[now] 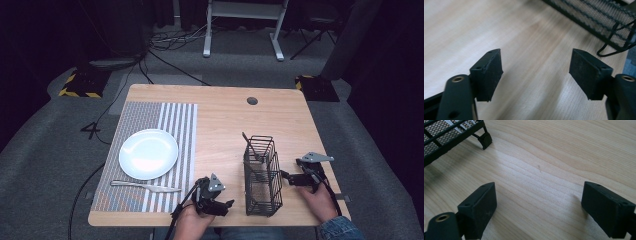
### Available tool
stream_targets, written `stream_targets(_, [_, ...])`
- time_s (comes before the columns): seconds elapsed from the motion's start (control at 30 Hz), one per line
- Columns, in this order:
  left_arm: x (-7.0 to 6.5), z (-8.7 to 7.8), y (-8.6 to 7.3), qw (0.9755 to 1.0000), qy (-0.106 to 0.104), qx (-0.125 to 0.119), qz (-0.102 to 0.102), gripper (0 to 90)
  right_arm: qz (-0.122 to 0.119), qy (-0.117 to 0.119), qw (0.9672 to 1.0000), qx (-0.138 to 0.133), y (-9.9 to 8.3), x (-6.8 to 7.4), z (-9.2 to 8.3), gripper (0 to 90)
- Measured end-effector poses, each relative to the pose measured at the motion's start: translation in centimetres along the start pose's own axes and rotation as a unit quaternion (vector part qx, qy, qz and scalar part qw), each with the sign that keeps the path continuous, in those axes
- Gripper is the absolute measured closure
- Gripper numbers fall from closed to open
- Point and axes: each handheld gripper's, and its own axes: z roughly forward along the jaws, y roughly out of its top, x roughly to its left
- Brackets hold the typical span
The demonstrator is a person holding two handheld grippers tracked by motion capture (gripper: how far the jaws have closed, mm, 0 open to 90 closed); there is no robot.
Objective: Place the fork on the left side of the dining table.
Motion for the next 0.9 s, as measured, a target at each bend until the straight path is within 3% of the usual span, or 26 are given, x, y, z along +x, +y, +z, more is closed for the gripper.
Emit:
stream_targets(0.13, [-0.1, -2.0, 1.2, 0.9991, 0.017, -0.016, 0.035, 34.3, 0.000, 0.000, 1.0000, 0.000, 0.0, 0.0, 0.0, 13.1])
stream_targets(0.27, [0.4, -4.0, 2.2, 0.9979, 0.026, -0.040, 0.044, 41.2, 0.000, 0.000, 1.0000, 0.000, 0.0, 0.0, 0.0, 13.1])
stream_targets(0.4, [1.7, -5.5, 3.2, 0.9985, 0.014, -0.051, 0.019, 44.3, 0.000, 0.000, 1.0000, 0.000, 0.0, 0.0, 0.0, 13.2])
stream_targets(0.6, [2.4, -6.9, 4.2, 0.9982, 0.006, -0.057, 0.017, 54.8, 0.000, -0.001, 1.0000, 0.000, 0.0, 0.0, 0.0, 13.2])
stream_targets(0.73, [2.4, -7.5, 5.0, 0.9978, 0.016, -0.060, 0.025, 56.1, 0.000, -0.001, 1.0000, 0.000, 0.0, 0.0, 0.0, 13.2])
stream_targets(0.9, [2.8, -8.1, 5.8, 0.9971, 0.021, -0.072, 0.012, 55.4, 0.000, -0.001, 1.0000, 0.000, 0.0, 0.0, 0.0, 13.3])
